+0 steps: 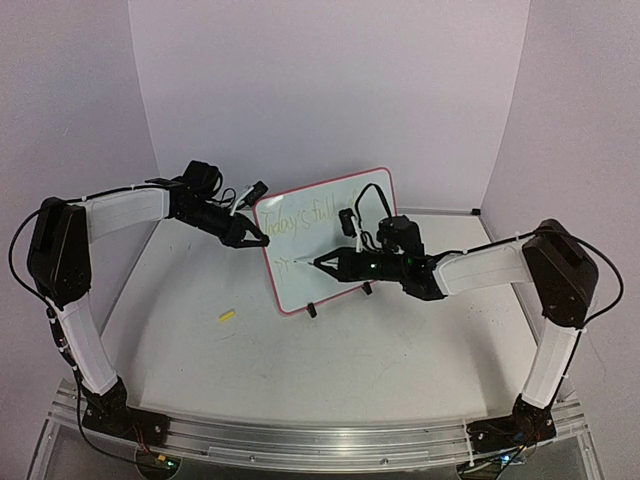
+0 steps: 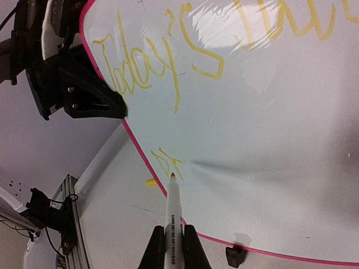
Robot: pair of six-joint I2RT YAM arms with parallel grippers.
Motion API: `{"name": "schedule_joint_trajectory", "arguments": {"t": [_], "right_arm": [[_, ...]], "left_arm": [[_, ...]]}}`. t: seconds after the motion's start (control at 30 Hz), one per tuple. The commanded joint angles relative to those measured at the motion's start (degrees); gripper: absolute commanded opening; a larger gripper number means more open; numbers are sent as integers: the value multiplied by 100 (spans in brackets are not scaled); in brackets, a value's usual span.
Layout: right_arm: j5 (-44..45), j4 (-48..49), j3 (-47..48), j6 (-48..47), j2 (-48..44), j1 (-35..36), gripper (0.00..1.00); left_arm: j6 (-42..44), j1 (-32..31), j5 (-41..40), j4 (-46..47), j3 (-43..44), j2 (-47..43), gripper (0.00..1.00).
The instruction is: Write a sentence on the whiteboard
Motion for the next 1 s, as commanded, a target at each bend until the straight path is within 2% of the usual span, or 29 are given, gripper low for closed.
{"name": "schedule_joint_trajectory", "arguments": {"t": [0.0,0.27,0.67,0.97], "right_arm": [[14,-2,316,-104,171,7,0],[380,-25,336,-16,258,-11,0],[262,-227,679,-94,537,-28,0],[214,-296,335,-85,519,-21,0]], "left_arm": [[318,-183,-329,-393,6,107,0],[320,-183,-336,-398,6,107,0],[321,-183,-348,-402,14,89,0],[323,-183,-355,-412,22,80,0]]}}
